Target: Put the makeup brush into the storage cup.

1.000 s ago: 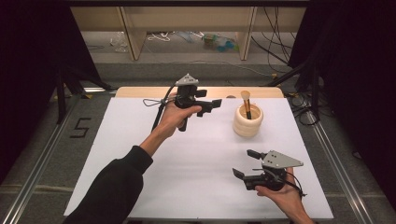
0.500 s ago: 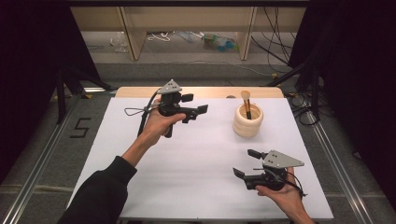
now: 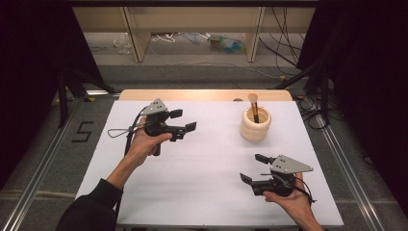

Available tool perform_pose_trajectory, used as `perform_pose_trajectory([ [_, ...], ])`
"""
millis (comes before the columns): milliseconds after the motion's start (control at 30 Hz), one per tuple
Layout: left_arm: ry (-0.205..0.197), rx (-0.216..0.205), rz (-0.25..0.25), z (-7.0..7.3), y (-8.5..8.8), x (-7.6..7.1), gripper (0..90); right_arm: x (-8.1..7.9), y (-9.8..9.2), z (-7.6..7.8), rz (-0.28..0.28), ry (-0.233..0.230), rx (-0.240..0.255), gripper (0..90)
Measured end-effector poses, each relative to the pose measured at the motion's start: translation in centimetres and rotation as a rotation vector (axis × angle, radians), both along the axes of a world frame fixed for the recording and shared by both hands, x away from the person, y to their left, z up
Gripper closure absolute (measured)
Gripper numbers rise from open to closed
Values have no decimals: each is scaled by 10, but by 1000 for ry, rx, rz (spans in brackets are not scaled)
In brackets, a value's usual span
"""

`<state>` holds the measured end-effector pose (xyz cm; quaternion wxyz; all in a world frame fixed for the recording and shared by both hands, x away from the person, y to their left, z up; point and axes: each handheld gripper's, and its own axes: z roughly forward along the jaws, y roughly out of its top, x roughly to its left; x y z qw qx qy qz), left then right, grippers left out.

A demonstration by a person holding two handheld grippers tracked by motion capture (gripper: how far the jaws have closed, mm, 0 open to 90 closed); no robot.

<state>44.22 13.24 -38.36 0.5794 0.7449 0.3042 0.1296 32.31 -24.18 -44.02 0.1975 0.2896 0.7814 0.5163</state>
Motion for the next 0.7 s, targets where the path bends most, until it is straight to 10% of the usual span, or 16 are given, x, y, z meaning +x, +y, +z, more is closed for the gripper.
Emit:
perform_pose_trajectory([
  [700, -34, -5, 4, -14, 13, -27, 172, -1, 1, 1, 5, -4, 13, 161],
])
